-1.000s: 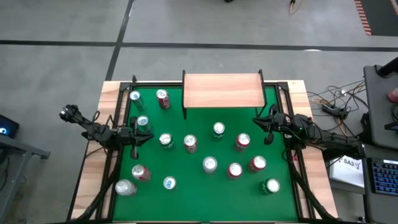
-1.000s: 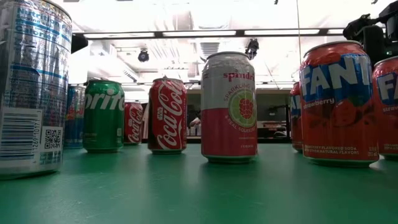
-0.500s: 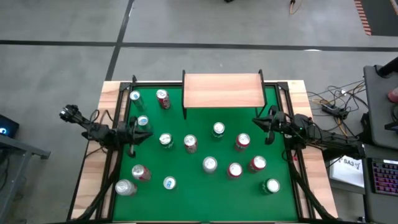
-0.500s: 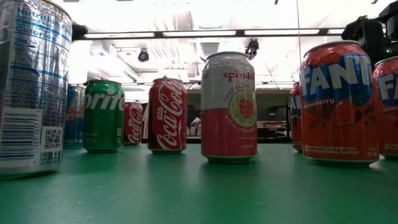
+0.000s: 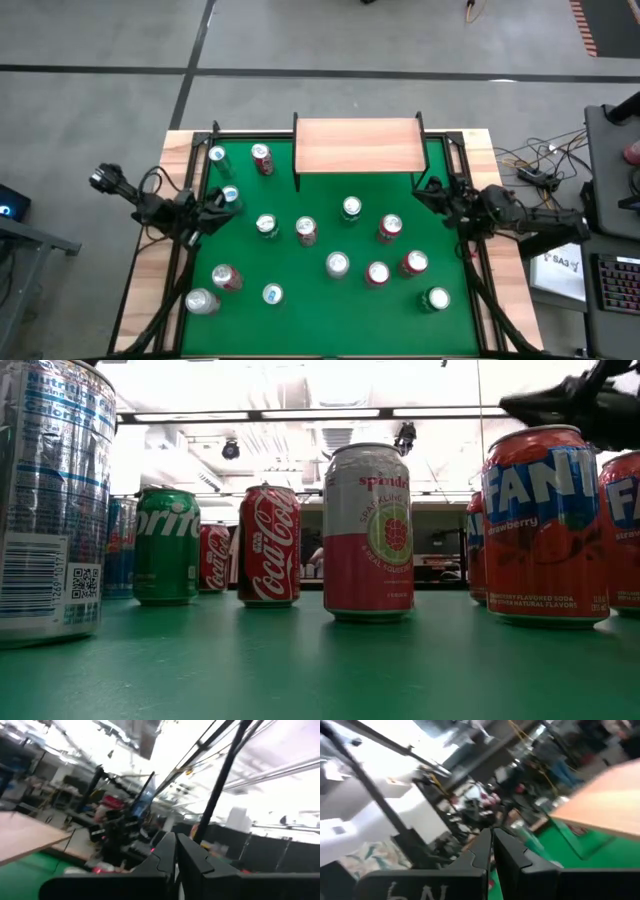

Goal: Place canned beverage on shelf
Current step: Put the middle green soda can on the shelf

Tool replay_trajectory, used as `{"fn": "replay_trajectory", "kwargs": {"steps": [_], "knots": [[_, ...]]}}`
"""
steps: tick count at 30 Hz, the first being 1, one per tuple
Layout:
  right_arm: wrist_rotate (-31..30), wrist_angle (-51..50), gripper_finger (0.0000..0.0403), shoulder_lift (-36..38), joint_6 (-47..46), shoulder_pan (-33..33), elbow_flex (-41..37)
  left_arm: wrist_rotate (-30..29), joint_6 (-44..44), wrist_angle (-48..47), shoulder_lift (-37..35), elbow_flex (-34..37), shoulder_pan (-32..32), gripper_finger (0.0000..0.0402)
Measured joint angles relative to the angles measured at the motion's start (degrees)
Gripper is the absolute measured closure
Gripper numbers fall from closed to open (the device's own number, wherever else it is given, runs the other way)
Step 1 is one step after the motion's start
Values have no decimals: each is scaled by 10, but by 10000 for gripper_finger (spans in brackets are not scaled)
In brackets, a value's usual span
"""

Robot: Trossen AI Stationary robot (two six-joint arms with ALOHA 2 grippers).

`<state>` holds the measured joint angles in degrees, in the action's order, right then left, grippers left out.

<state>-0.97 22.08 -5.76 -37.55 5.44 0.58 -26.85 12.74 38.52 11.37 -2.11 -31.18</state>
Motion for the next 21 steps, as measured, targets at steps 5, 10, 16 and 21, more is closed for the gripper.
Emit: {"fn": "replay_trajectory", "kwargs": {"steps": [5, 10, 16, 21], "knots": [[-49, 4, 390, -51, 25, -31, 13, 4, -24, 92, 87, 0, 0, 402], [-52, 8, 390, -118, 43, -35, 54, 4, 0, 101, 161, -35, 0, 402], [-52, -10, 390, -198, 82, -34, 122, 4, -1, 43, 263, -127, 0, 402], [-51, -132, 390, -242, 96, -34, 206, 1, 27, -197, 320, -258, 0, 402]]}}
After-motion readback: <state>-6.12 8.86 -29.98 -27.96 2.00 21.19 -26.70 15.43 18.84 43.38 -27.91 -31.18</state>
